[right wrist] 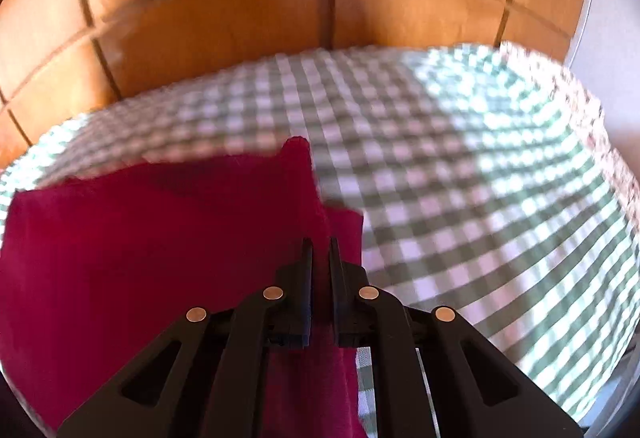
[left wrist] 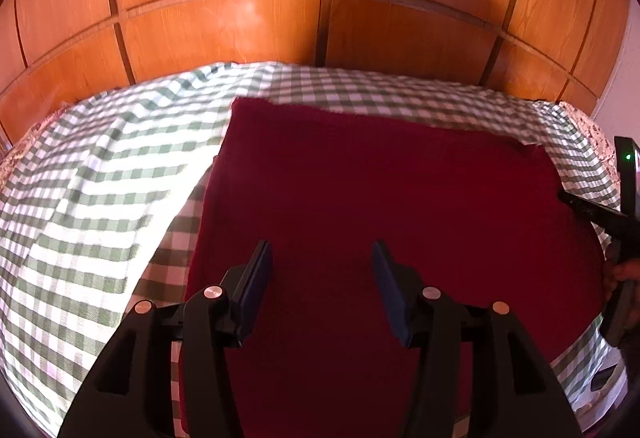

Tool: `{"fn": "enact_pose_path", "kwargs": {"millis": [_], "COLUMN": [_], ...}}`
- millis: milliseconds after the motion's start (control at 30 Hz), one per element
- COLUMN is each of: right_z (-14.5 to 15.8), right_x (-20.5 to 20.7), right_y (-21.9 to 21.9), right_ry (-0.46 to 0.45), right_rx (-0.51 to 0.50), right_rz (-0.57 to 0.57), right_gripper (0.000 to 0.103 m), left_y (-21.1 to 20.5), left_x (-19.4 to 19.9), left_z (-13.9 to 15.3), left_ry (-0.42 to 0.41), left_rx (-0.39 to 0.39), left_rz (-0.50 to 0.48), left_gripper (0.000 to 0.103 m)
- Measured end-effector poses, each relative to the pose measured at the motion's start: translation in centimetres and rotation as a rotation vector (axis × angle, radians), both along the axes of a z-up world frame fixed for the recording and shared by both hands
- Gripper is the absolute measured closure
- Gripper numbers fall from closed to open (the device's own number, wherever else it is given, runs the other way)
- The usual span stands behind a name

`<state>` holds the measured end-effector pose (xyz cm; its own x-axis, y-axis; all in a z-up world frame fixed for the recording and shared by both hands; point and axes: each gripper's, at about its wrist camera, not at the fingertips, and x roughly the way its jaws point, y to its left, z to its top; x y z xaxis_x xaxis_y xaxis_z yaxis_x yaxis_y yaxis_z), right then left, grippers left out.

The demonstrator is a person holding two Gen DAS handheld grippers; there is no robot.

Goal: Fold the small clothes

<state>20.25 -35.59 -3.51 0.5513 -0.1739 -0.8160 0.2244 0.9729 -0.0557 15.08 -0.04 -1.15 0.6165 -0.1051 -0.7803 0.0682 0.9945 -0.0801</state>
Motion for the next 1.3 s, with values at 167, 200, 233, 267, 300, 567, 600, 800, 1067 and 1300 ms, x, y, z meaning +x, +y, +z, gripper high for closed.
{"fn": "enact_pose_path", "kwargs": {"millis": [167,200,233,267,300,567,600,800,1067,1300], "right_z": [-0.8,-0.9,-0.9,-0.9,-0.8,0.2,0.4,3.0,6.1,4.2], "right_x": [0.0,0.1,0.0,0.0,-0.1,-0.7,-0.9,-2.5,-6.4,-7.3], "right_y": [0.6,0.5,0.3,0.2,0.1,-0.5,-0.5,-0.9,2.9,5.5], "right_ry": [-0.032,-0.036,-0.039,-0.041,-0.042,-0.062,-0.064,-0.113,-0.185,-0.119], "right_rx": [-0.049,-0.044,-0.033,-0.022,-0.015,0.023,0.016,0.047,0.035,-0.010], "right_rz": [-0.003,-0.003,-0.004,-0.006,-0.007,-0.033,-0.045,-0.054,0.097,0.151], "right_gripper": [0.097,0.097,0.097,0.097,0.096,0.079,0.061,0.042,0.053,0.055], "left_y": [0.3,0.4,0.4,0.5,0.5,0.8,0.8,0.8,0.5,0.2], "left_x": [0.0,0.0,0.0,-0.1,-0.1,-1.0,-1.2,-2.1,-3.6,-4.4], "left_z": [-0.8,-0.8,-0.8,-0.7,-0.6,0.4,0.6,1.7,2.4,2.0], "left_ry": [0.013,0.012,0.011,0.010,0.009,-0.015,-0.022,-0.052,-0.076,-0.068], "left_rx": [0.011,0.012,0.011,0.010,0.009,0.005,0.006,0.007,0.012,0.018], "left_rz": [0.002,0.003,0.004,0.005,0.006,0.013,0.015,0.017,0.012,0.009], "left_gripper": [0.051,0.051,0.051,0.051,0.051,0.047,0.045,0.045,0.043,0.041]}}
